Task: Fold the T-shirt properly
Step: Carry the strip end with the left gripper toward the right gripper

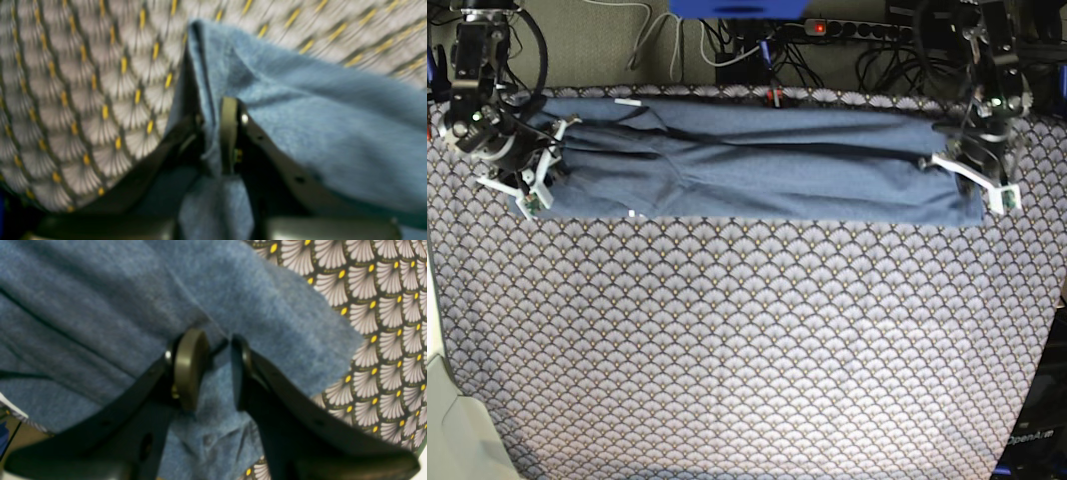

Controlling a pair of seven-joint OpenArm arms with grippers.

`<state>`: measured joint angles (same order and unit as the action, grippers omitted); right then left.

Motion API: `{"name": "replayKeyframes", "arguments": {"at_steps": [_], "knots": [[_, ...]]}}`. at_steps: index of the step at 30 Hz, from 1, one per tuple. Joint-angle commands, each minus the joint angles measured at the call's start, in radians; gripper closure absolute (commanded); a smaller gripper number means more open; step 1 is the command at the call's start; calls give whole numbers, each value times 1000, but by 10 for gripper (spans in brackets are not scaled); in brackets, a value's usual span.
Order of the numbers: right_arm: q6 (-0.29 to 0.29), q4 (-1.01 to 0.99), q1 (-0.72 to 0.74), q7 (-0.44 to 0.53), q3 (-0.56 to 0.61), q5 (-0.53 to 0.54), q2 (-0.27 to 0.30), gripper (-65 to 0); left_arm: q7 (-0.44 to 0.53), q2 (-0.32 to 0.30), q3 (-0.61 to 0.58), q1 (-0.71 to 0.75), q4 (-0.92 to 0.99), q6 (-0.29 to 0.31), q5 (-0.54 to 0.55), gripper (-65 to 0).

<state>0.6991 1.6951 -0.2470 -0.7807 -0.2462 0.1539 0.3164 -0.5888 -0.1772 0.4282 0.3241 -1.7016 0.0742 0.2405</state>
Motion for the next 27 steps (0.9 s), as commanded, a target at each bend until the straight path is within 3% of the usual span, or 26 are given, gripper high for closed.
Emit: {"name": "replayKeyframes", "arguments": {"at_steps": [1,4,9,15,22,27], "knots": [[-1,18,8,17,-6,8,16,-180,13,8,4,-4,-53,-1,0,-3],[-1,18,8,17,-5,8,16,-180,-92,43,-2,-16,-162,0,3,-3],[-1,18,10,17,-5,8,16,-180,-217,97,-134,-23,-288,-6,-2,-3],[-1,18,10,17,-5,8,16,-180,-222,156,-331,-18,-263,-12,-5,-3],[-1,18,10,19,-3,8,16,-180,-216,187,-624,-46,-220,-123,-77,-3],[-1,18,22,16,-3,8,16,-180,-216,199,-754,-81,-156,-201,-71,-3]]}}
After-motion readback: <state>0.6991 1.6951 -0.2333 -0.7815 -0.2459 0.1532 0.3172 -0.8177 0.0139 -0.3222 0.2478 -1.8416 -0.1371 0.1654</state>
